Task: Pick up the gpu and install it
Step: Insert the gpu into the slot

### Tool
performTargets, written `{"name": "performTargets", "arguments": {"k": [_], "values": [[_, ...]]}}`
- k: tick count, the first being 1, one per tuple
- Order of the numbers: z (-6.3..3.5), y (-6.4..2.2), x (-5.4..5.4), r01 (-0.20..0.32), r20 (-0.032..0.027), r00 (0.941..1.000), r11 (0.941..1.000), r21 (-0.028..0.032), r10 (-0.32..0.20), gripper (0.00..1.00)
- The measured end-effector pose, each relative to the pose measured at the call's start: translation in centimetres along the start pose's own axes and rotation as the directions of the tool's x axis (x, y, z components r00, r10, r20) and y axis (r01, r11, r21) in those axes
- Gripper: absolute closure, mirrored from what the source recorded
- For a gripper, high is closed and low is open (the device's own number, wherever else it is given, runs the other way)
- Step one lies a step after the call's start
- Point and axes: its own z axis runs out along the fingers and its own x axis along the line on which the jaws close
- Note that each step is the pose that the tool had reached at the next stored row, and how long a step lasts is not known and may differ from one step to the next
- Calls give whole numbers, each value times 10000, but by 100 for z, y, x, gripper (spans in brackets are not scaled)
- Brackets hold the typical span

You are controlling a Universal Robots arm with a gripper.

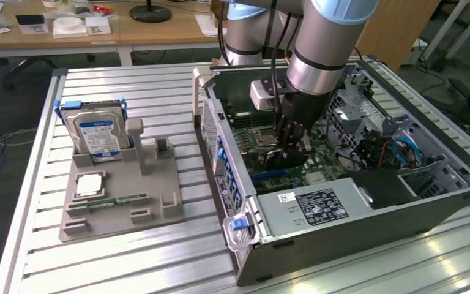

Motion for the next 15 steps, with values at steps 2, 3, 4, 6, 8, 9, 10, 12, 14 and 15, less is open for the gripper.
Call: {"name": "performTargets", "arguments": {"k": [2,3,4,6,8,9,10,12,14,15], "values": [[12,3,0,-1,-1,10000,10000,0,1,74],[16,5,0,-2,-2,10000,10000,0,2,74],[16,5,1,-1,-4,10000,10000,-1,1,74],[20,6,0,-2,-3,10000,10000,-1,2,74],[37,5,0,-2,0,10000,10000,1,2,74],[38,5,1,-2,-4,10000,10000,0,2,74],[38,5,1,-2,-5,10000,10000,-1,2,74],[70,5,2,-1,-4,10000,10000,0,1,74],[70,5,2,-2,-4,10000,10000,0,2,74],[70,5,2,-2,-3,10000,10000,0,2,74]]}}
